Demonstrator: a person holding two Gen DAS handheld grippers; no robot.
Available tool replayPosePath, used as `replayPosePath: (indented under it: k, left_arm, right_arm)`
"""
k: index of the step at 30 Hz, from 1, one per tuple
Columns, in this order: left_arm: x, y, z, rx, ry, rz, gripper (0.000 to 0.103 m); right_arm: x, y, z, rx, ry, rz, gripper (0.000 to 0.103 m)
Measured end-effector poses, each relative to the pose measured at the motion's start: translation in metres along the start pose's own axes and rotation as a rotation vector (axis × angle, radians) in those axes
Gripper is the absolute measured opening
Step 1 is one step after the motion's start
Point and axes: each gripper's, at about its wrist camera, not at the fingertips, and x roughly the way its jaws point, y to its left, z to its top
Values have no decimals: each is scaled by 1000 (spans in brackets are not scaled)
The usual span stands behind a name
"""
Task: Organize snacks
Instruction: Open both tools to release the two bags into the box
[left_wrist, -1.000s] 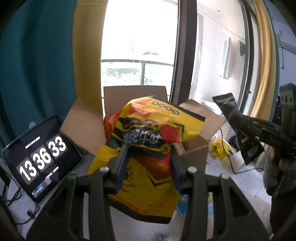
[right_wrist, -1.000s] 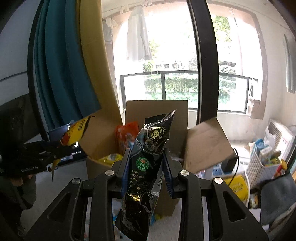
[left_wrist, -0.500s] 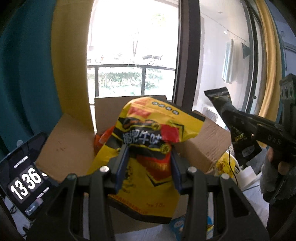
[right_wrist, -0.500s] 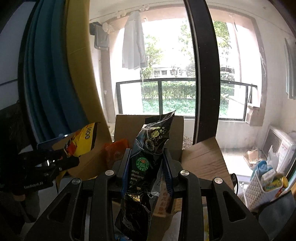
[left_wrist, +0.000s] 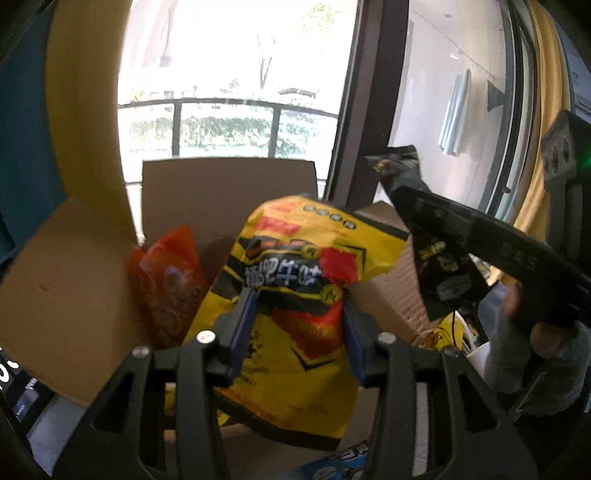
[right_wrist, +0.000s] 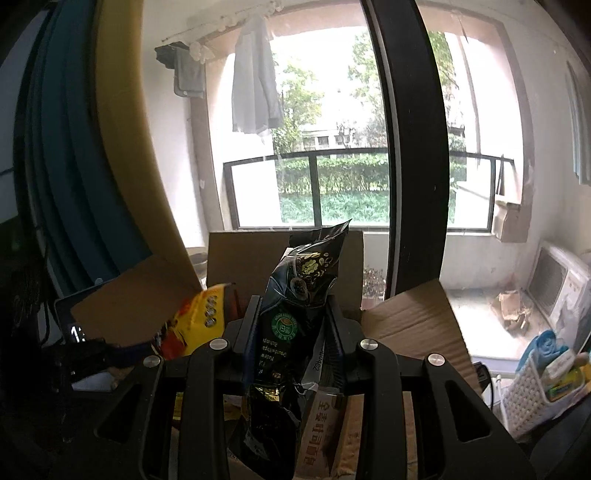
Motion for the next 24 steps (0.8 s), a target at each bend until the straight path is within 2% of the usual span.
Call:
replayPosePath:
  k: [3,4,5,11,24]
  left_arm:
    - [8,1,1,-12,7,1,60]
    - [9,1,1,-16,7,1,72]
    - [9,2,1,-22,2,-1,77]
    - [-6,6,-2,-33,-17,4,78]
    - [-72,1,-12,-28,-84,-1,78]
  right_arm:
    - [12,-5,1,12,20,-16,40]
    - [14,-6,1,12,24,-24,48]
    - [13,-7,1,15,23,-25,55]
    - [-2,2,0,-15,20,-33,56]
    - [-53,46,-9,-63,28,-23,56]
